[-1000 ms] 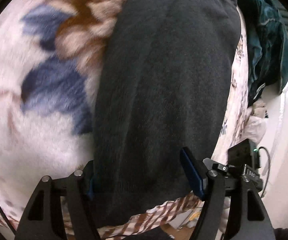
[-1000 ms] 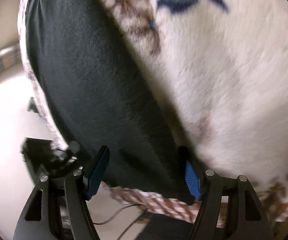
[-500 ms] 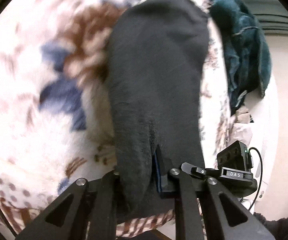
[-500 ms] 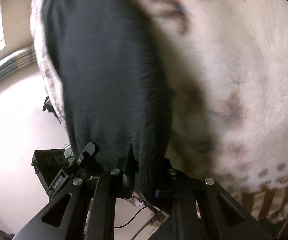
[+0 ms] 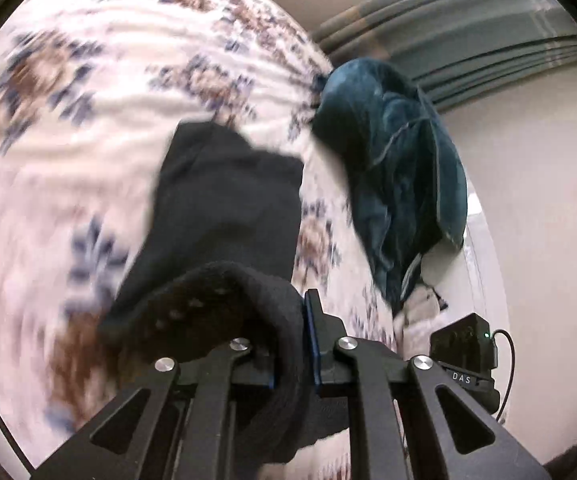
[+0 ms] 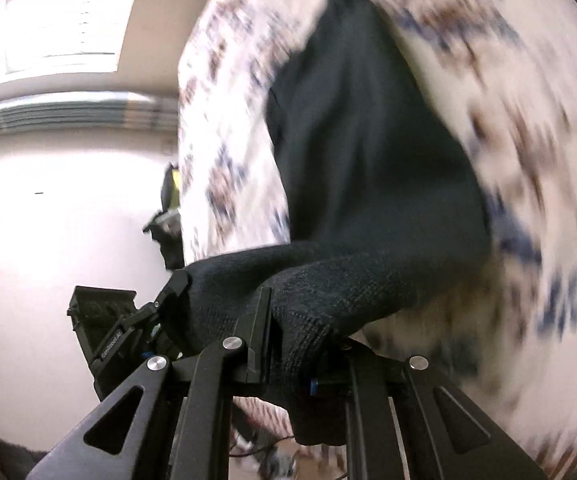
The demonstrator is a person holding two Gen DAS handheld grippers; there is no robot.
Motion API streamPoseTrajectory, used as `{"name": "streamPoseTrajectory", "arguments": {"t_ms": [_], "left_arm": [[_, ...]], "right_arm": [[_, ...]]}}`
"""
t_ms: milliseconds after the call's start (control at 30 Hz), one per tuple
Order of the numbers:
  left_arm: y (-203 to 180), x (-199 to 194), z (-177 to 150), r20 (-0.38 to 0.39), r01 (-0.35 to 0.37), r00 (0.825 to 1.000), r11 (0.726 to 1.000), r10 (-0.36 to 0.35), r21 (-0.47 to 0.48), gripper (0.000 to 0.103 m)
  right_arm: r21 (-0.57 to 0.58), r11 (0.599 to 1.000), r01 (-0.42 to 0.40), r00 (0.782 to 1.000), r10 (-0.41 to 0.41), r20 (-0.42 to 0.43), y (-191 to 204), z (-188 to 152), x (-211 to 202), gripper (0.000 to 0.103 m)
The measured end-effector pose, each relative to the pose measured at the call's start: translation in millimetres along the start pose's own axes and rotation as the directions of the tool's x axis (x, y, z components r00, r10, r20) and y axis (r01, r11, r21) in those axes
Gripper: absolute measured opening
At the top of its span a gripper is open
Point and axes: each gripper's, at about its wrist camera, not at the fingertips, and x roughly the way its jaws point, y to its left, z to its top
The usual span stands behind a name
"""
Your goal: Fold small clothes
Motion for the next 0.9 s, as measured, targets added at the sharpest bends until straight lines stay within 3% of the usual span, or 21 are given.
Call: {"name": "streamPoseTrajectory", "arguments": {"t_ms": [133,267,333,400,467,500,533,600,633,667,733,767,833,900], "left_arm": [[10,38,63,0.036,0.011,0.999,1.000,-0.012,0.027,0.009],[35,94,110,-0.011,-0.007,1.000,1.000,0.007,0.017,0.009],[54,120,131,-0.052,-0.036,0.998,0.999,0.034,-0.030,0.011],[78,131,143,-0.064,-0.031,0.998,0.992,0.024,-0.121,0.020],[96,125,145,-0.038,-0.020,0.999,0.980,0.013,-0.199,0.065],[103,117,142,-0.009,-0.008,1.000,0.973,0.006,-0.229,0.067],[109,110,139,0.010,0.006,1.000,0.968,-0.003,-0.252,0.067],[112,101,133,0.008,-0.013,1.000,0.965,0.016,-0.264,0.067],[110,98,129,-0.002,-0.056,0.998,0.969,0.058,-0.241,0.067],[105,99,125,-0.027,-0.108,0.994,0.974,0.105,-0.198,0.067],[92,107,118,-0.075,-0.170,0.984,0.980,0.162,-0.107,0.067],[84,114,115,-0.099,-0.187,0.978,0.981,0.182,-0.053,0.067],[66,136,112,-0.144,-0.265,0.951,0.961,0.275,0.082,0.067],[55,153,114,-0.150,-0.305,0.932,0.939,0.329,0.162,0.067]], "right_arm": [[-0.046,0.998,0.038,0.996,-0.034,0.087,10,73,7,0.014],[-0.046,0.994,0.102,0.988,-0.096,0.121,14,143,44,0.014],[-0.008,0.991,0.130,0.988,-0.129,0.086,-2,186,70,0.014],[0.079,0.989,0.128,0.991,-0.130,0.026,-26,213,95,0.018],[0.156,0.983,0.100,0.995,-0.102,0.004,-47,234,105,0.030],[0.182,0.981,0.065,0.997,-0.069,0.016,-53,239,104,0.044],[0.192,0.981,0.030,0.999,-0.037,0.034,-58,240,101,0.051],[0.188,0.981,-0.053,0.995,0.035,0.095,-59,242,85,0.074],[0.175,0.983,-0.062,0.991,0.039,0.130,-60,242,72,0.080],[0.163,0.986,-0.035,0.989,0.011,0.145,-59,242,64,0.080],[0.116,0.988,0.103,0.980,-0.121,0.157,-57,242,51,0.080],[0.083,0.976,0.203,0.964,-0.214,0.157,-55,243,47,0.080],[0.032,0.955,0.295,0.944,-0.296,0.148,-56,246,49,0.080],[0.004,0.944,0.329,0.937,-0.327,0.121,-61,248,57,0.080]]}}
